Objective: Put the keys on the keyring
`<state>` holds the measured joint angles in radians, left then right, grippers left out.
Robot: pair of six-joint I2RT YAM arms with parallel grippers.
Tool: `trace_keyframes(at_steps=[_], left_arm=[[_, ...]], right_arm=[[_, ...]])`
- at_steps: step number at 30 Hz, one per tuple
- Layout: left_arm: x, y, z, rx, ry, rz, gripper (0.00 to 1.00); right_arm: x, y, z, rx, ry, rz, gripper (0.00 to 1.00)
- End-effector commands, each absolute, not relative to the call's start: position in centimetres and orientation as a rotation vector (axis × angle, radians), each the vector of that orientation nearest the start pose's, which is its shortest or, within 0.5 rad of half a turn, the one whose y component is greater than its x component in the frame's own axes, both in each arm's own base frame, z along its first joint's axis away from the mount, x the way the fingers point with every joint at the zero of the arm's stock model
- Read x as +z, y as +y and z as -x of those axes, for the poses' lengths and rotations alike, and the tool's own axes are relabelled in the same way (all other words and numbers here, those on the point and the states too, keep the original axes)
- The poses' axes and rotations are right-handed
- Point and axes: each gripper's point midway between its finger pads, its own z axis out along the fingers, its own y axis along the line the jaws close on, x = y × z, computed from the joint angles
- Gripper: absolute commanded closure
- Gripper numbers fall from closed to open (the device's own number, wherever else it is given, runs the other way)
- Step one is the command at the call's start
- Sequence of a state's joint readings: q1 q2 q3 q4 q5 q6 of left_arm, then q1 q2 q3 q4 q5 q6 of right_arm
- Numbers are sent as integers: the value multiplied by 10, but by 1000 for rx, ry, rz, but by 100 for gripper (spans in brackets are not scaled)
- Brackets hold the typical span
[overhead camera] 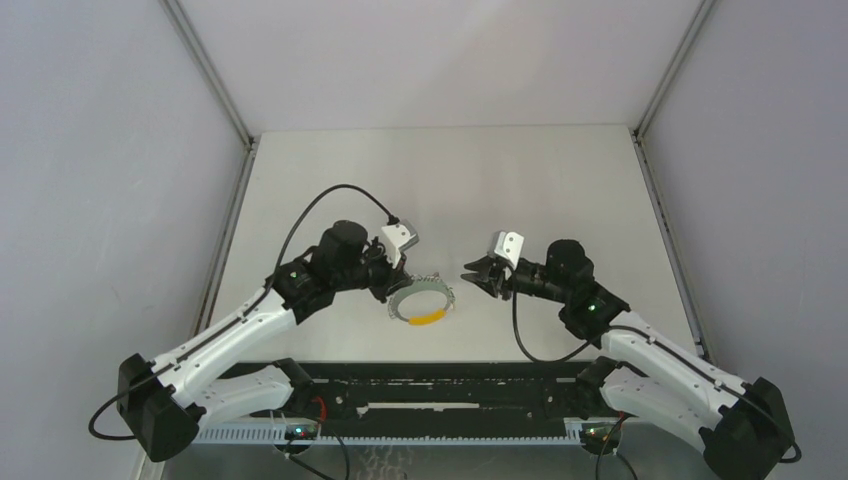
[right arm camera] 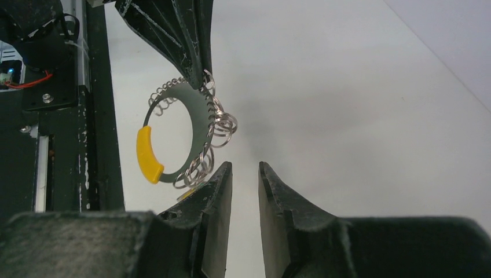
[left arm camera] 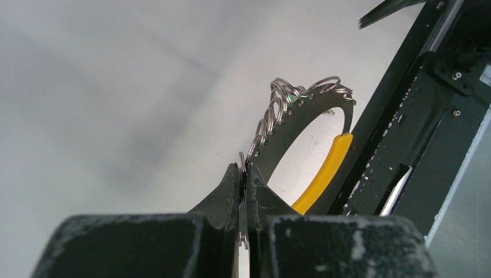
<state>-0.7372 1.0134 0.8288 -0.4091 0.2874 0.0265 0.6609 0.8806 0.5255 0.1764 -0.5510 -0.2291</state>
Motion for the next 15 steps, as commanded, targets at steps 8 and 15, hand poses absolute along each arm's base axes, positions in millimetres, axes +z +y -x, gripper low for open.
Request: trace_keyframes(at_steps=[8,15], left_arm=[[229,-245,-210,-702,1880,-946,100],[231,-243,-209,-710,1875,-949,100]], right_arm=[[187,263,-175,839,1405,1204,75],[187,271,-171,825,1345,1242,75]])
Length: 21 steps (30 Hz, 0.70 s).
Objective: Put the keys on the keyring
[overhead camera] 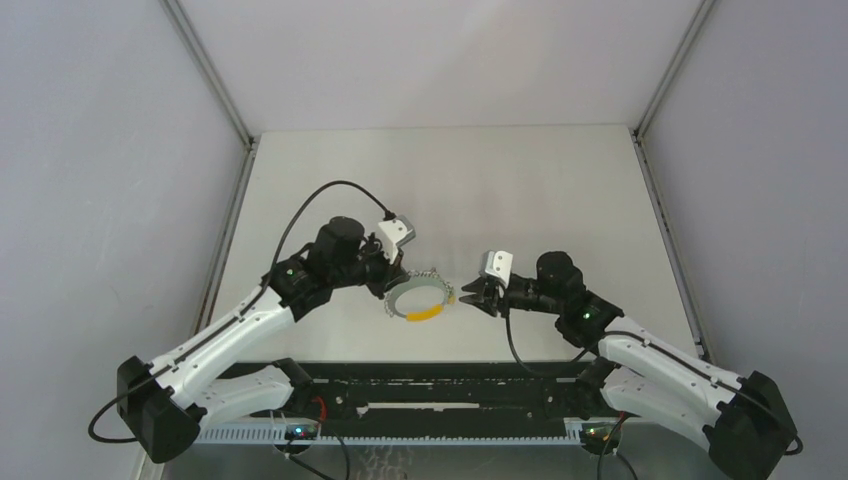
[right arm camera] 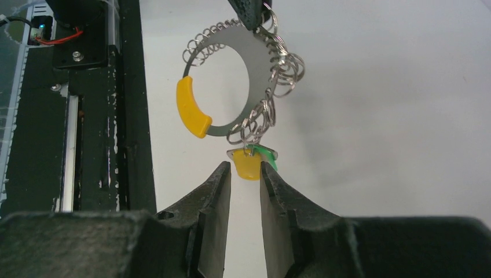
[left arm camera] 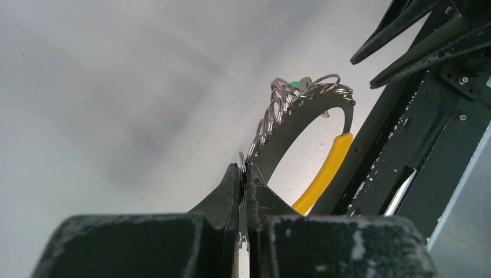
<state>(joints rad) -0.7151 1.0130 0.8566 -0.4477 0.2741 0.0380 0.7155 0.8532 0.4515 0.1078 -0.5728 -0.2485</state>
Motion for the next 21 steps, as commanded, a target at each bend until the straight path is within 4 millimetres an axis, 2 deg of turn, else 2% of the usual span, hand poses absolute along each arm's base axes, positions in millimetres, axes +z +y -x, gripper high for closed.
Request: trace_keyframes(at_steps=[1,21], left_arm=[[232,-243,-209,-714,1874,-951,100],[239,-251,-204,-779,1847,-954,100]], right_arm=[[188,271,-170,824,1341,1244,75],[187,284,-170,805,1306,1261,79]])
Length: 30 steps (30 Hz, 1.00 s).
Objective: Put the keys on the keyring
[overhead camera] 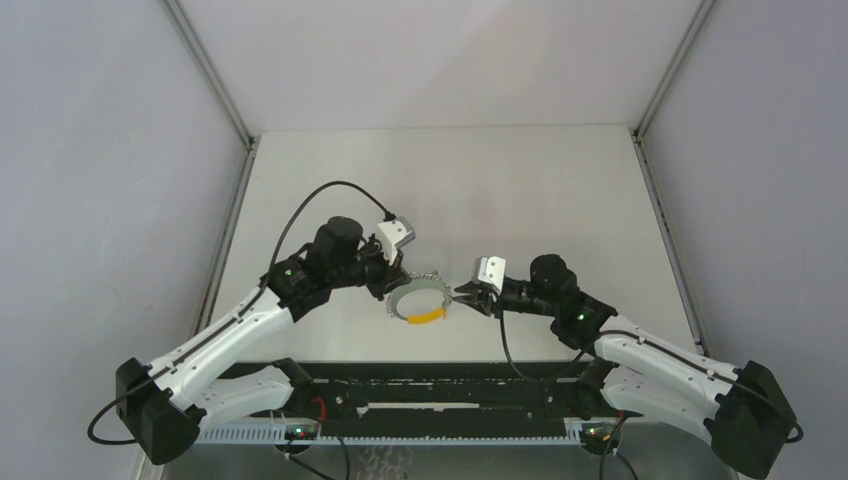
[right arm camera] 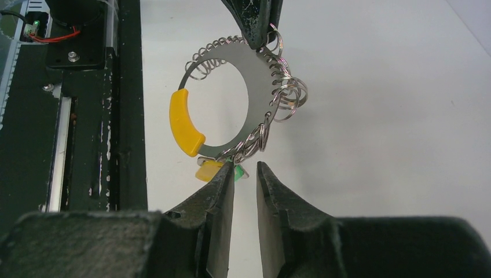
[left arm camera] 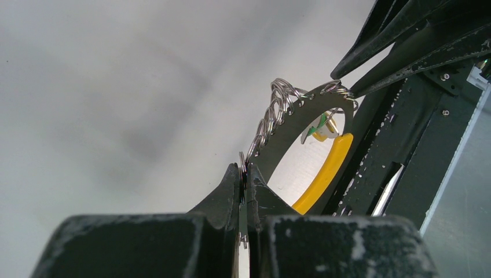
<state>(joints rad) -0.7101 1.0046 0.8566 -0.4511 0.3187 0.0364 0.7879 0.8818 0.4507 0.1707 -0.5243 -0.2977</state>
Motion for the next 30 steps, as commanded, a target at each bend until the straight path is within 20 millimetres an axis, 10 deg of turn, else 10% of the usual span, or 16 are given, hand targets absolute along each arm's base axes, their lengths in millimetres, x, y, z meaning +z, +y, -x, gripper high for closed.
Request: trace_keyframes(at_steps=[1,30], left_arm=[[239,-251,-204,-780,1848,-951,100],[233,-253,-203,-795,1866,-950,100]], right_arm=[[187,284,-170,807,1306,1261,79],[197,288,-177,757,1292,1209,79]])
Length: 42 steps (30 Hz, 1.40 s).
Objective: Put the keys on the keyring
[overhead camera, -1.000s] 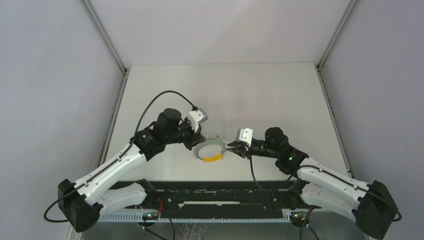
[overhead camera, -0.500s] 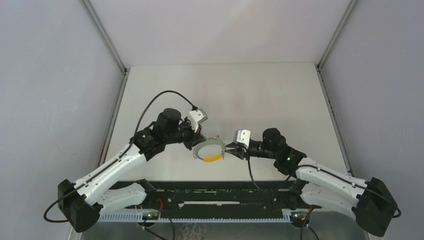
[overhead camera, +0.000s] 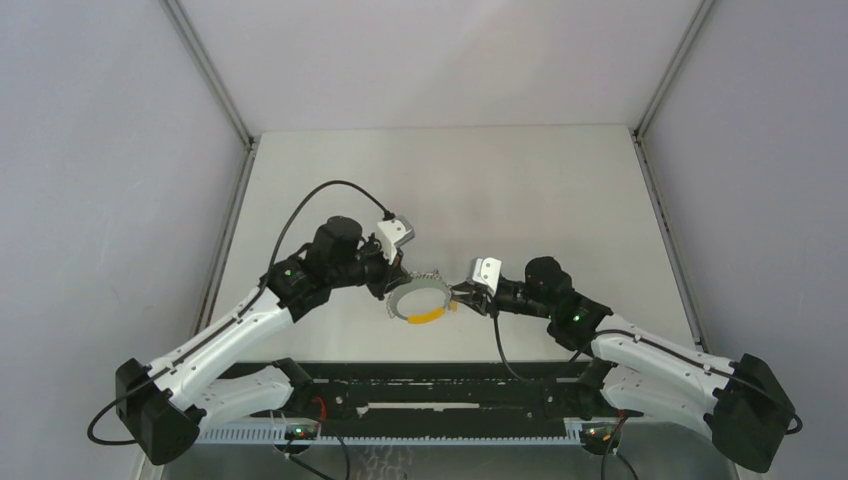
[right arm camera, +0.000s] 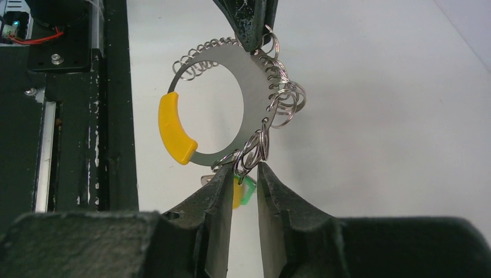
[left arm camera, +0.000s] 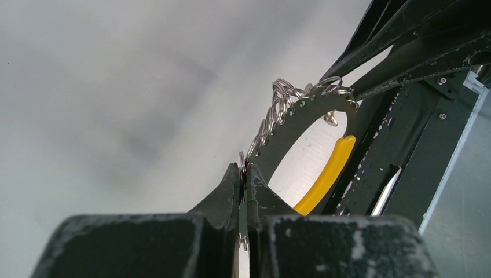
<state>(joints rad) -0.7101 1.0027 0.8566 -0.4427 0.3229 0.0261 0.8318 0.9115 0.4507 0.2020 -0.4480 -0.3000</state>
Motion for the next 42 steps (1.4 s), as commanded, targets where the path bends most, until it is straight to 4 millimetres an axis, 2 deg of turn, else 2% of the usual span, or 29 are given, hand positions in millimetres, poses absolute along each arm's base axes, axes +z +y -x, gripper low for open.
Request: trace_keyframes(at_steps=[1,15,17,21,27,32,39,42], left_arm=[[231,-253,-203,-796,1871,-956,100],[213,-255,-210,-752,1924,-952,99],[212,-255,-213,-730,1916,-944,94],[217,-258,-222,-712,1868,-893,74],[229,-268,-222,-744,1746,-836,50],[239,-276,-207,-850,1600,-818,42],[243,-283,-192,-997,1416,-760,37],[243,-288,-196,-999,1410,-769,36]], right_arm=[[198,288,-177,756,1286,1205,80],[205,283,-169,762,1288,1254,100],[206,281,-167,764,1311,1267,100],[214,278,-162,784,1358,1268,100],[219,272,-172,769,1533,1201,100],[219,269,-171,776,1634,1224,100],[224,263,-168,735,1576,1287,100],[227,263,-167,728,1550,1322,100]])
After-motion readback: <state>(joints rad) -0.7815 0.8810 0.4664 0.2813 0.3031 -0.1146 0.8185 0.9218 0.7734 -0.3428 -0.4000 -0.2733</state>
